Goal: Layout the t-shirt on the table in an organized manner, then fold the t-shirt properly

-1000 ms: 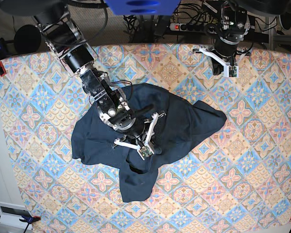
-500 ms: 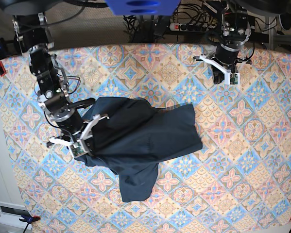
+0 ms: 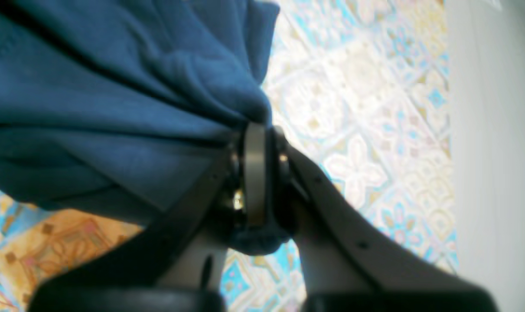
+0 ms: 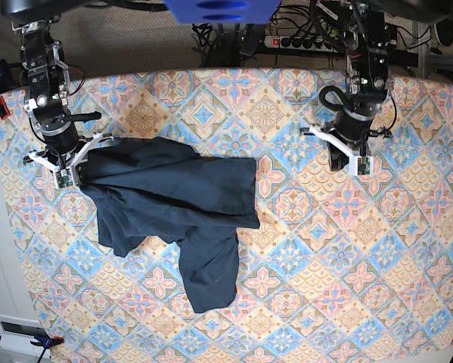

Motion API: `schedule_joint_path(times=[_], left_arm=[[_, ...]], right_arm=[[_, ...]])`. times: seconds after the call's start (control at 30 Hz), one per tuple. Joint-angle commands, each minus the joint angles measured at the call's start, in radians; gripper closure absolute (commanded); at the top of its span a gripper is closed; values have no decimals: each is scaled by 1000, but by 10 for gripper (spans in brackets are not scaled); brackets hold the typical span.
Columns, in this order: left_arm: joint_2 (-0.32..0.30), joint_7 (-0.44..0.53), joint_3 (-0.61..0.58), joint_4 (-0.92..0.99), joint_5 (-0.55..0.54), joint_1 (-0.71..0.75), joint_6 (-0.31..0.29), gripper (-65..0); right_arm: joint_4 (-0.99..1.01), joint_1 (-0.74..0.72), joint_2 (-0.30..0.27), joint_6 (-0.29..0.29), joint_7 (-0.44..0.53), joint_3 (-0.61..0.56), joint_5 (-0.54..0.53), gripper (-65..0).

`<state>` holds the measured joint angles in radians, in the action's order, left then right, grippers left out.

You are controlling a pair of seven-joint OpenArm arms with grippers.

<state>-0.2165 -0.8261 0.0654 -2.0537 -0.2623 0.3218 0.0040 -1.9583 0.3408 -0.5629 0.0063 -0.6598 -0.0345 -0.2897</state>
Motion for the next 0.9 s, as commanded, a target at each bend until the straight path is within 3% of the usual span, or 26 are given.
schedule_joint_path(times=[0.0,0.17,0.4,0.5,0.6,0.77,0.87], left_arm=[[-7,1,-19,3,2,-34,1,-17],[-1,-46,-91,95,4,-152,1,-44],[53,-48,-143,282,11,-286,1,-277],[68,-48,-143,322,11,-329,1,-345],[70,-46,-143,331,13,-355,1,-355],[71,-45,-148,420,13,-408,1,-356],[71,-43,-218,532,13,-470,1,-356]], right_arm=[[-19,-9,-13,-4,30,8,7,-3],[-19,-6,48,-2,22,-38,7,-2],[-19,-7,50,-2,19,-290,7,-2],[-19,-7,50,-2,-15,-396,11,-2],[-19,-7,50,-2,-67,-451,13,-2],[-19,-7,50,-2,-76,-465,13,-2],[-19,-6,50,-2,-76,-463,13,-2]])
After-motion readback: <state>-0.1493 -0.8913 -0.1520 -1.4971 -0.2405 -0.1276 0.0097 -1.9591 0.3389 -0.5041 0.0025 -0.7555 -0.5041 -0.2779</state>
